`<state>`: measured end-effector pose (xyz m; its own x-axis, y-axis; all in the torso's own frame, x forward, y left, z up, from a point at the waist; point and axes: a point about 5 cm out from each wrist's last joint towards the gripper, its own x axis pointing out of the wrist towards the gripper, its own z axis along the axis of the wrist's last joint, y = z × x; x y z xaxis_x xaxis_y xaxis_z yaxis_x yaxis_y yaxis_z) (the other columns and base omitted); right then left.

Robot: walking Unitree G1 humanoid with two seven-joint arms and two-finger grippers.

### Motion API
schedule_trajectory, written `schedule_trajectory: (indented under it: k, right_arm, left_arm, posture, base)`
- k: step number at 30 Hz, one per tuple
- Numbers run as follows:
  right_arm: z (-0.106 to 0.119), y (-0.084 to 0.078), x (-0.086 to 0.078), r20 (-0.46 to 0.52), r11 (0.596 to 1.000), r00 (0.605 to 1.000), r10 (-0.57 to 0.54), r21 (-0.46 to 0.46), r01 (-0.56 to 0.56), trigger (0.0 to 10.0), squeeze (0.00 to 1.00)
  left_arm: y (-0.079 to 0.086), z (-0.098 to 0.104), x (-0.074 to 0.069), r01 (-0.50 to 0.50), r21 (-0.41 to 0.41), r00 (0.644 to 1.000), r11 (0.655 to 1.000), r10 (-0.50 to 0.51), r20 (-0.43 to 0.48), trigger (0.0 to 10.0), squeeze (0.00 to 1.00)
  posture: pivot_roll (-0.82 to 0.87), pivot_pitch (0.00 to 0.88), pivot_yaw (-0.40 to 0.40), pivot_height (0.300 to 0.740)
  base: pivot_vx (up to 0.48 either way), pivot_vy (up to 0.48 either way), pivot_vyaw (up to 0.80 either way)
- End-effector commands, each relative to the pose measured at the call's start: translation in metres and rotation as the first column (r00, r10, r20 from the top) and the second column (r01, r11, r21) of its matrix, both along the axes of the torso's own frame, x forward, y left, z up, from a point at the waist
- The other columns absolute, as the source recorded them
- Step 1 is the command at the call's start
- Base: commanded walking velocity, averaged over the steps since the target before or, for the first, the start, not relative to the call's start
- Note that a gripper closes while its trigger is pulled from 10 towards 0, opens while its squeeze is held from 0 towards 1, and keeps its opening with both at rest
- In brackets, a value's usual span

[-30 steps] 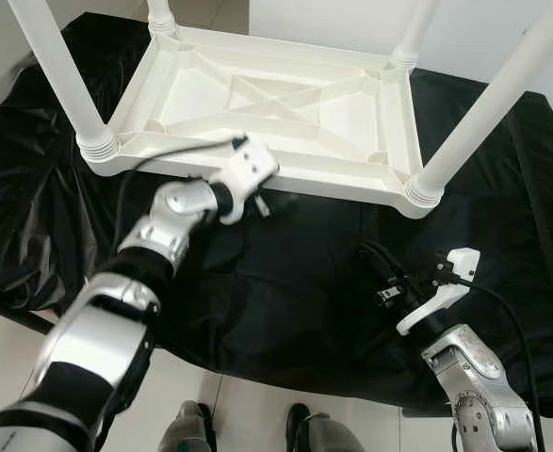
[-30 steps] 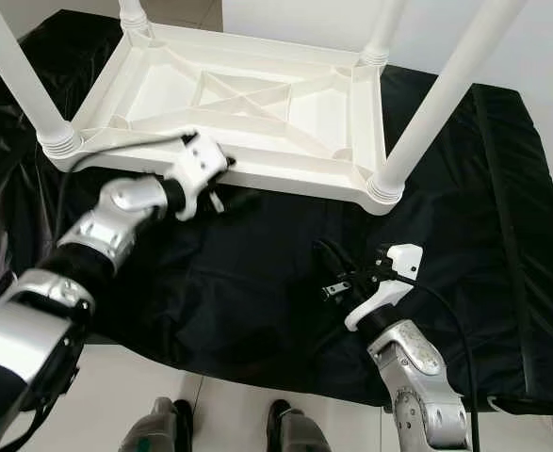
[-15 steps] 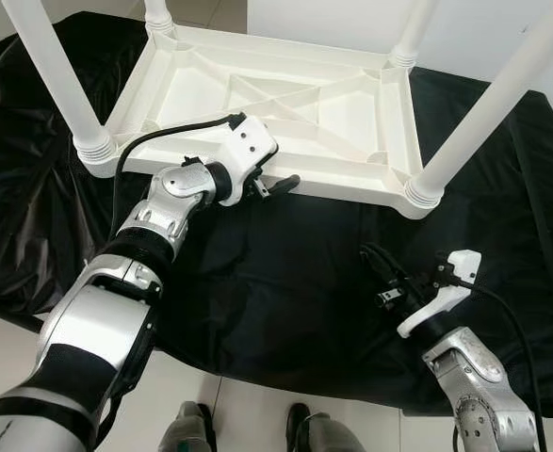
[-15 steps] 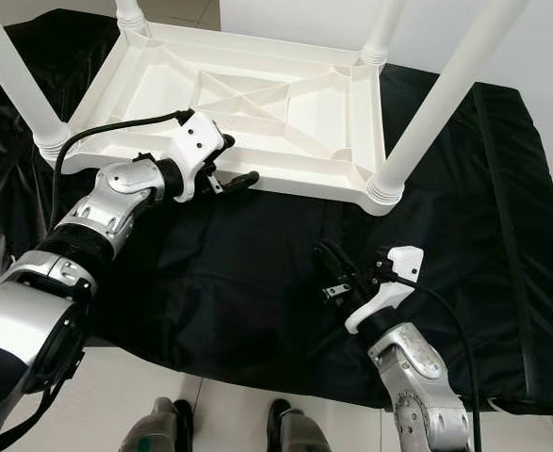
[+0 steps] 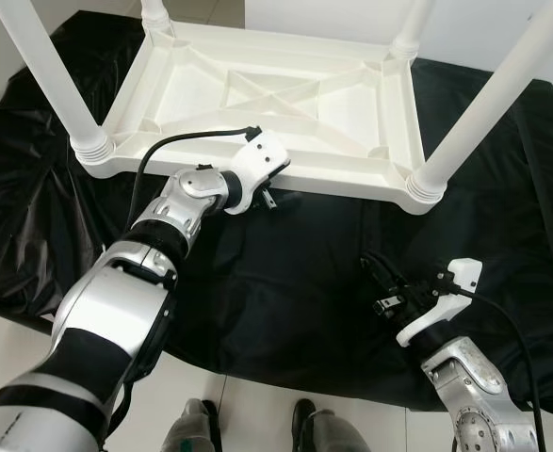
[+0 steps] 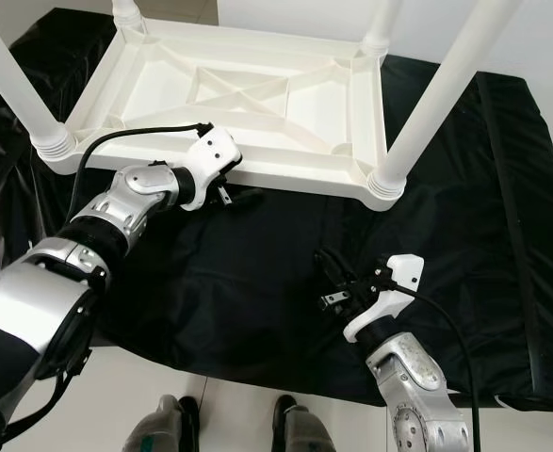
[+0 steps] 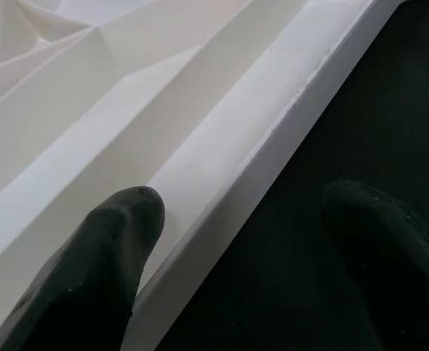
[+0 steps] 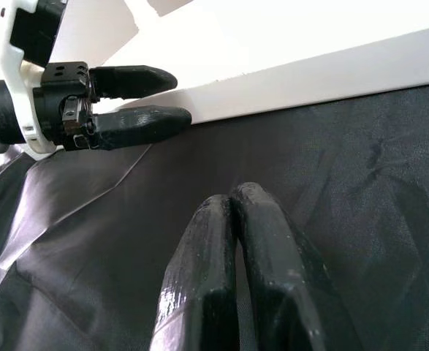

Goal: Building children table

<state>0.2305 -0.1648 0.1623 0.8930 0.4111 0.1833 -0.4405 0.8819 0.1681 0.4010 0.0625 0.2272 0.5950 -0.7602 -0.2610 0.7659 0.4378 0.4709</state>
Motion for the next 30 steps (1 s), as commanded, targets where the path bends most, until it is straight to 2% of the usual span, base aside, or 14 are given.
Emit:
schedule_trajectory:
  k: [1,6,10,11,12,13,15,16,30]
  right_arm:
    - [-0.0029,0.0020,-0.0035,-0.020,1.000,1.000,0.003,-0.005,-0.003,10.0,0.00]
    - [-0.0041,0.0028,-0.0047,-0.029,1.000,1.000,-0.003,-0.007,0.002,10.0,0.00]
    - [-0.0042,0.0029,-0.0049,-0.030,1.000,1.000,-0.004,-0.008,0.004,10.0,0.00]
    - [-0.0039,0.0029,-0.0049,-0.030,1.000,1.000,-0.007,-0.006,0.007,10.0,0.00]
    - [-0.0039,0.0028,-0.0049,-0.032,1.000,0.999,-0.010,-0.006,0.010,10.0,0.00]
    - [-0.0038,0.0026,-0.0050,-0.033,1.000,0.999,-0.012,-0.007,0.012,10.0,0.00]
    - [-0.0037,0.0025,-0.0047,-0.033,1.000,0.999,-0.014,-0.008,0.014,10.0,0.00]
    - [-0.0033,0.0019,-0.0047,-0.033,1.000,0.999,-0.018,-0.010,0.017,10.0,0.00]
    - [-0.0029,-0.0013,-0.0022,-0.032,0.999,0.999,-0.031,-0.025,0.030,10.0,0.00]
  left_arm:
    - [0.0046,-0.0105,0.0042,-0.131,0.009,0.991,0.991,0.131,0.010,10.0,0.00]
    - [0.0056,-0.0120,0.0072,-0.199,0.032,0.980,0.979,0.200,-0.018,10.0,0.00]
    - [0.0059,-0.0121,0.0076,-0.208,0.035,0.978,0.977,0.209,-0.022,10.0,0.00]
    - [0.0060,-0.0118,0.0075,-0.204,0.038,0.979,0.978,0.204,-0.019,8.5,0.00]
    - [0.0061,-0.0126,0.0074,-0.200,0.057,0.979,0.978,0.201,-0.014,4.6,0.00]
    - [0.0059,-0.0125,0.0074,-0.198,0.063,0.980,0.978,0.199,-0.013,1.7,0.00]
    - [0.0059,-0.0123,0.0074,-0.197,0.067,0.980,0.978,0.198,-0.013,1.7,0.00]
    - [0.0055,-0.0116,0.0076,-0.195,0.070,0.980,0.978,0.197,-0.014,0.0,0.00]
    - [0.0057,-0.0157,0.0059,-0.170,0.086,0.985,0.982,0.172,-0.019,0.0,0.00]
  posture:
    - [-0.07,0.256,0.032,0.740]
    - [-0.07,0.266,0.035,0.740]
    - [-0.07,0.266,0.035,0.740]
    - [-0.07,0.273,0.038,0.740]
    - [-0.07,0.277,0.039,0.740]
    - [-0.07,0.279,0.041,0.740]
    - [-0.07,0.280,0.042,0.740]
    - [-0.07,0.280,0.042,0.740]
    - [-0.06,0.277,0.043,0.740]
  base:
    - [0.000,0.000,0.00]
    - [0.000,0.000,0.00]
    - [0.000,0.000,0.00]
    - [0.000,0.000,0.00]
    - [0.000,0.000,0.00]
    - [0.000,0.000,0.00]
    - [0.000,0.000,0.00]
    - [0.000,0.000,0.00]
    - [0.000,0.000,0.00]
